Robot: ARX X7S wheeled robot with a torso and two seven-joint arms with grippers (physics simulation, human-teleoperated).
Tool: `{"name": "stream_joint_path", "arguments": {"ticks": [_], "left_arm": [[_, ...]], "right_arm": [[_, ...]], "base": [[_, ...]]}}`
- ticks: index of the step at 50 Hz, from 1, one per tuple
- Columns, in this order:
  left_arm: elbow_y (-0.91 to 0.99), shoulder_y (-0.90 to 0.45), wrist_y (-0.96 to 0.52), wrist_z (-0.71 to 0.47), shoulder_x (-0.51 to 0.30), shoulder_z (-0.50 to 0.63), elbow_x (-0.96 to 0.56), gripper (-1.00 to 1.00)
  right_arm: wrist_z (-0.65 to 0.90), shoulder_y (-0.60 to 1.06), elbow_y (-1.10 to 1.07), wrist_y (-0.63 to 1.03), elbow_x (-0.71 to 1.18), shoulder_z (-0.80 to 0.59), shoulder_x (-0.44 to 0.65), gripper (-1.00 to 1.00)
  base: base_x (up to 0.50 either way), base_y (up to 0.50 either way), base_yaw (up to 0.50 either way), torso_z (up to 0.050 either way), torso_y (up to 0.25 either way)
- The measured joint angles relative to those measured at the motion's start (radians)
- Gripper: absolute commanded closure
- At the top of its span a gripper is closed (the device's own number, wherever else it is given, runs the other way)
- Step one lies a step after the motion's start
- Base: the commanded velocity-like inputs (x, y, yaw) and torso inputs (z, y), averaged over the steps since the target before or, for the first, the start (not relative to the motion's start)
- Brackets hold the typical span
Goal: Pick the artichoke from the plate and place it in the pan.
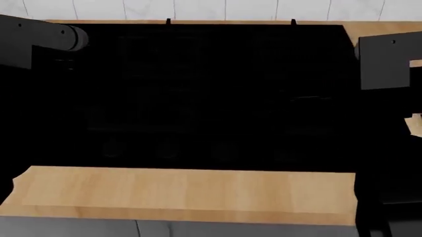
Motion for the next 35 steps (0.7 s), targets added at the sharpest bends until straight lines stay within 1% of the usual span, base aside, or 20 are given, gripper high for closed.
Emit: {"name": "stream_joint_path", "arguments": {"ticks": [35], "left_arm": [[0.020, 0.007, -0.033, -0.009, -0.011, -0.015, -0.041, -1.00]], "right_arm": [[0.004, -0.009, -0.023, 0.023, 0.019, 0.003, 0.006, -1.00]], "base": [[0.00, -0.46, 0.00, 0.000, 0.000]]}}
